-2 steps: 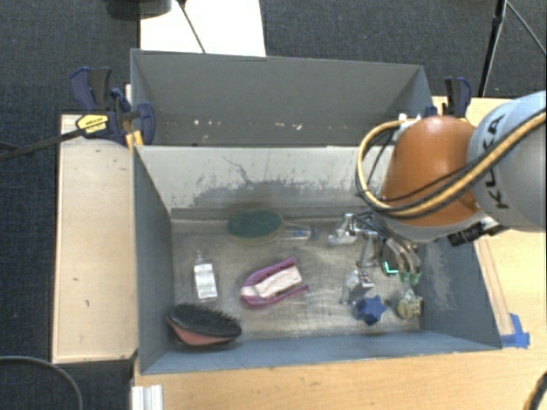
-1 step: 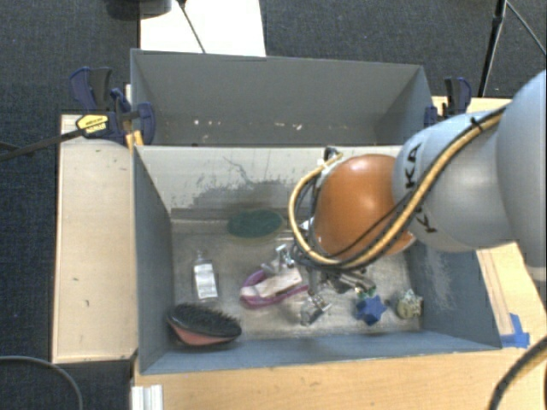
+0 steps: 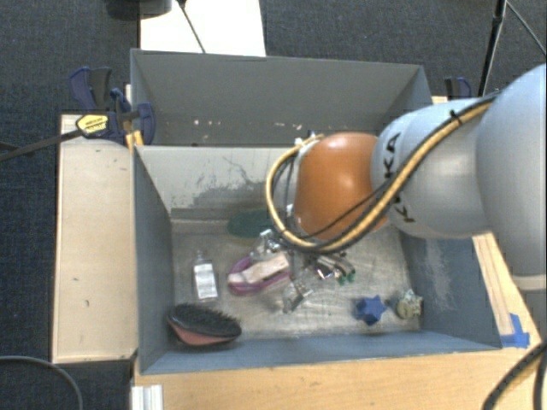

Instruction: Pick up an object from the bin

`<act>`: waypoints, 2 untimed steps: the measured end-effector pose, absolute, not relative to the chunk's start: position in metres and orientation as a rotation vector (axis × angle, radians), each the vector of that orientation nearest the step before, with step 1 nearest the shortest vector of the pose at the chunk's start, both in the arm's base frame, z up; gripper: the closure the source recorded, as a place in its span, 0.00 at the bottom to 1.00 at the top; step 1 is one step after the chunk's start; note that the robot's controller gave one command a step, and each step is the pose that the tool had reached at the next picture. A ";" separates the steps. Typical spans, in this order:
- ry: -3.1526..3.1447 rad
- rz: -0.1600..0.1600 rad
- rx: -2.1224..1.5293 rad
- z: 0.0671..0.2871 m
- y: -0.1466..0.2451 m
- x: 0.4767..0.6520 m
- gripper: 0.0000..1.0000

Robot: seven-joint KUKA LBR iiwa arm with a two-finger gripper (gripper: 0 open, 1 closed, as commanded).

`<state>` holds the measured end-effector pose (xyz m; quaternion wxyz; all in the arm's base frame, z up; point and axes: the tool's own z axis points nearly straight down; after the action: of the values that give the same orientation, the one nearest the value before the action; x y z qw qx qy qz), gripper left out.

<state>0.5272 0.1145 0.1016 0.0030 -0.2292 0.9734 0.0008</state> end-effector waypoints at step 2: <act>2.942 0.009 -1.045 0.077 0.134 0.596 0.00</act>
Offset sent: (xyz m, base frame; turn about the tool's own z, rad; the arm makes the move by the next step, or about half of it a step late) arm 0.0309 0.0219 -0.0016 -0.0537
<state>0.5959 0.1339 0.0768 0.0097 -0.3348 0.9422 0.0030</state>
